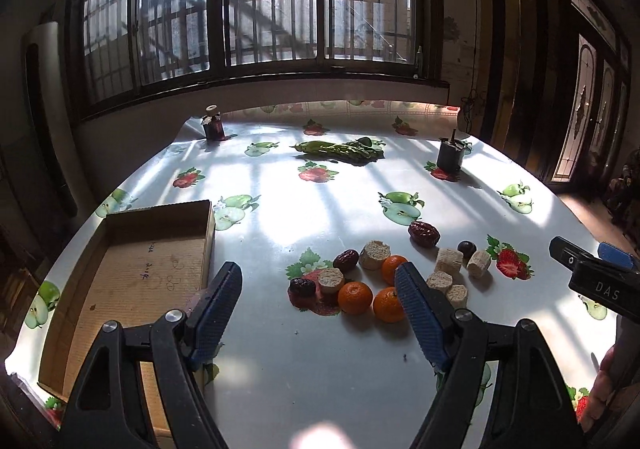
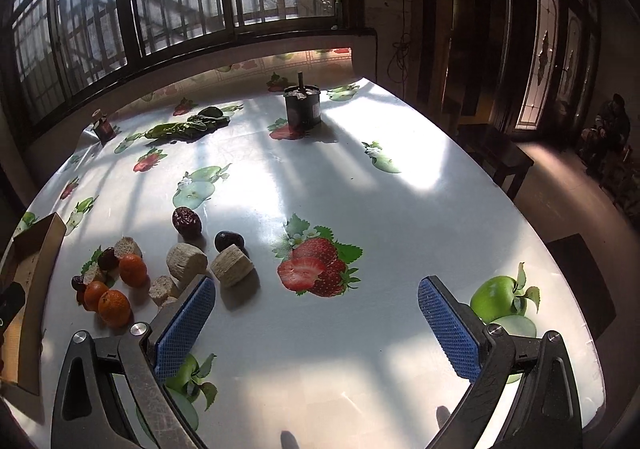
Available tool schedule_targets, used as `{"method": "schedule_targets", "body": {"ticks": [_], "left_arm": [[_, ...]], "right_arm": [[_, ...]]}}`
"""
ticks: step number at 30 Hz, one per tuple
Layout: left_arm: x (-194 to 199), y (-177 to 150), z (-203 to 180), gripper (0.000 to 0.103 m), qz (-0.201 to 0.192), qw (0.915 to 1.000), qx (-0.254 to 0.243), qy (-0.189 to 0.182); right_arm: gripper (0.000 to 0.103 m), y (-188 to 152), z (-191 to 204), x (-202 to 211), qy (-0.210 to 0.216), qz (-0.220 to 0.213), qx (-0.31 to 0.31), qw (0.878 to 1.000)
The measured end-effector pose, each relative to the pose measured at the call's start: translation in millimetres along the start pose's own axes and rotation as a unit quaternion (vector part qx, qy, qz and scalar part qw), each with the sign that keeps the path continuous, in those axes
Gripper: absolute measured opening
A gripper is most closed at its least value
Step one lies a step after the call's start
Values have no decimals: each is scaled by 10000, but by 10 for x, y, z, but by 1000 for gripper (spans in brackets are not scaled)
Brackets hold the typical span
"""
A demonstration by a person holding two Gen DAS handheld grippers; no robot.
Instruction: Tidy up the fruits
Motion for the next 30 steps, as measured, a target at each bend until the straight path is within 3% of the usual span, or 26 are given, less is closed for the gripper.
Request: {"method": "schedule_targets", "body": {"ticks": [5,7,11,18,30], "left_arm": [[143,6,111,79,-196,9992,216,-272],[167,-4,116,79,-235,9989,222,-333],[188,-43,111,79,-247,9993,71,-269],[155,-88,153,79,-162,9992,-16,-356],[-55,-147,296,79,207,9993,190,-233]], "right_arm": [[102,-123,195,641,-516,-1238,127,9909],[102,-200,280,722,-645,-1439,284,9871],[102,-312,354,599,-764,-1102,563,9894],[102,-402,267,464,-385,-560,223,9974],[102,-420,151,443,-373,-661,-15,9971]]}}
Point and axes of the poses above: each gripper's, at about its wrist camera, not at the fingertips, and x roughly against the way its jaws point, z to its left, y to its top, the point moved 1 cm from there along -x, roughly the way its jaws point, and after that the axes turned 4 degrees about y, right-handed, at the moved point
